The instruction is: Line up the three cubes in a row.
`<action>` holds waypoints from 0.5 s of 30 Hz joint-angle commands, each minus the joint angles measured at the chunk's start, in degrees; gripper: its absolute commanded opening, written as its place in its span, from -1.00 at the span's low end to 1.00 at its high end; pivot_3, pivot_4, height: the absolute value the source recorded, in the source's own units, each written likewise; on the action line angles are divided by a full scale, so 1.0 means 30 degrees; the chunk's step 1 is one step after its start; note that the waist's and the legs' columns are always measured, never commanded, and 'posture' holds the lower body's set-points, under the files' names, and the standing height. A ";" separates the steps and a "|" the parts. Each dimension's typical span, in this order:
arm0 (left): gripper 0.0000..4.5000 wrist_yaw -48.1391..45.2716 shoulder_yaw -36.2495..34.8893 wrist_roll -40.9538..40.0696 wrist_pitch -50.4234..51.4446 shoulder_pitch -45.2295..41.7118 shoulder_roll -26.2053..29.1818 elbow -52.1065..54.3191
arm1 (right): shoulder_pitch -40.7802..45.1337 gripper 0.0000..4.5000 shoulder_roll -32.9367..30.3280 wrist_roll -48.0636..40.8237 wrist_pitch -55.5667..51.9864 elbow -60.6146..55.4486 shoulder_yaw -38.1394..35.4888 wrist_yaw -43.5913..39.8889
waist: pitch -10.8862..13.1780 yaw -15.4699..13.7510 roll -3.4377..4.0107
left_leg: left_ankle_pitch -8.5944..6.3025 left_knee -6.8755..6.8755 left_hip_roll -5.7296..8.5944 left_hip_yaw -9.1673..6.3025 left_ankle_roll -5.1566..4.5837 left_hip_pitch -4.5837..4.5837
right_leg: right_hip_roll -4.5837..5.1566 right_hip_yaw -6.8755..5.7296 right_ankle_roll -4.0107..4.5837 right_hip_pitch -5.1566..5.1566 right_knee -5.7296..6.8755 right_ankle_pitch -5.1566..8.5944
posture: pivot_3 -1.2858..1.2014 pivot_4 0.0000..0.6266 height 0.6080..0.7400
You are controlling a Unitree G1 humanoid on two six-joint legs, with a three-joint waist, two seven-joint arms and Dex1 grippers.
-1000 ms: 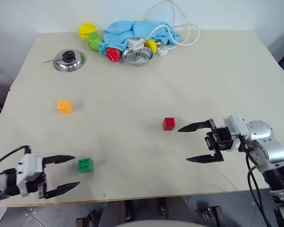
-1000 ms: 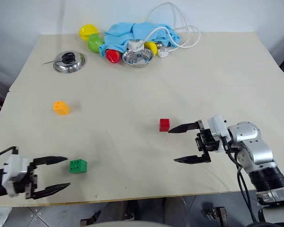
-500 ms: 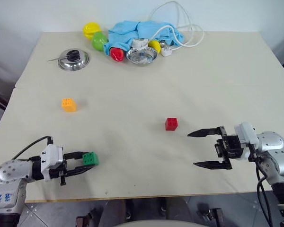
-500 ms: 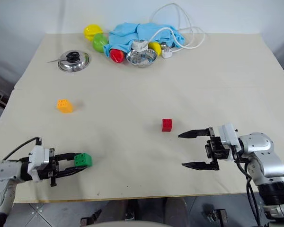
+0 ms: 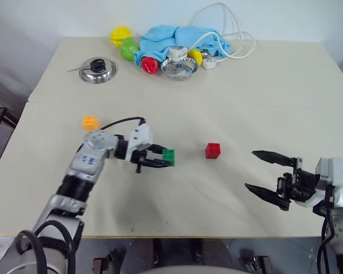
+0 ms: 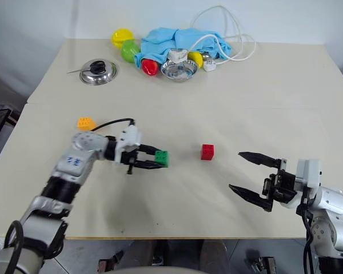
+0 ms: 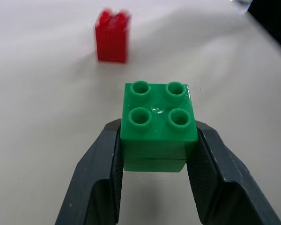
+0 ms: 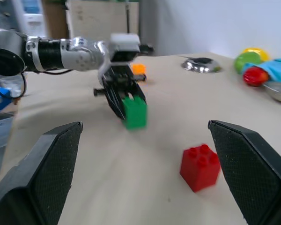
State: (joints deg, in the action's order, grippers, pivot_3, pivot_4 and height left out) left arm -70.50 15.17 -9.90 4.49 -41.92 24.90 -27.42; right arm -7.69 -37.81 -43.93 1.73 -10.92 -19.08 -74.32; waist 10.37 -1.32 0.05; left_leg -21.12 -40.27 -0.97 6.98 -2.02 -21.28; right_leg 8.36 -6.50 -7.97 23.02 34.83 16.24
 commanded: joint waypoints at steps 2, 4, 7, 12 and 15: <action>-0.33 0.0512 0.0272 0.1382 -0.1831 -0.1847 -0.1039 -0.3426 | -0.0944 1.00 0.0061 0.0023 0.0251 -0.1200 -0.1026 0.0322 | 0.0004 -0.0018 -0.0008 | 0.0003 -0.0003 -0.0001 -0.0003 -0.0004 0.0009 | -0.0001 -0.0015 -0.0005 -0.0025 -0.0012 -0.0003 | 0.03 -0.52 1.00; -0.33 0.0505 0.0167 0.1659 -0.2674 -0.2513 -0.1451 -0.4858 | -0.1414 1.00 0.0198 0.0033 0.0254 -0.1565 -0.1163 0.0495 | 0.0004 -0.0021 -0.0009 | 0.0005 -0.0004 -0.0007 -0.0016 -0.0009 0.0026 | 0.0000 -0.0013 -0.0013 -0.0046 -0.0018 -0.0007 | 0.03 -0.52 1.00; -0.33 0.0169 0.0040 0.1827 -0.3691 -0.3187 -0.1882 -0.6276 | -0.1895 1.00 0.0293 0.0057 0.0273 -0.1896 -0.1291 0.0718 | 0.0004 -0.0037 -0.0011 | 0.0019 -0.0015 -0.0002 -0.0056 -0.0031 0.0034 | 0.0015 -0.0012 -0.0034 -0.0072 -0.0025 -0.0019 | 0.03 -0.52 1.00; -0.33 -0.0220 0.0049 0.2191 -0.4102 -0.3663 -0.1900 -0.7159 | -0.2191 1.00 0.0258 0.0053 0.0363 -0.1841 -0.1363 0.0716 | 0.0003 -0.0043 -0.0013 | 0.0036 -0.0043 0.0024 -0.0163 -0.0063 0.0034 | 0.0054 -0.0003 -0.0076 -0.0094 -0.0029 -0.0045 | 0.03 -0.52 1.00; 0.09 -0.0412 -0.0578 0.1633 -0.4017 -0.3525 -0.1740 -0.6550 | -0.2013 1.00 0.0204 0.0045 0.0228 -0.1561 -0.1245 0.0775 | 0.0006 -0.0026 -0.0017 | 0.0038 -0.0046 0.0022 -0.0172 -0.0066 0.0035 | 0.0054 -0.0004 -0.0077 -0.0095 -0.0027 -0.0046 | 0.03 -0.52 1.00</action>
State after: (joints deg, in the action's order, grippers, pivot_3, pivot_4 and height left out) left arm -71.38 14.96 -4.29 -7.35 -52.37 19.04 -48.21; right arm -13.90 -37.31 -43.28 2.25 -15.22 -21.04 -72.12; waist 10.39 -1.40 0.00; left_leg -21.01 -40.41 -0.91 6.46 -2.22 -21.20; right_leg 8.52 -6.52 -8.20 22.75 34.75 16.11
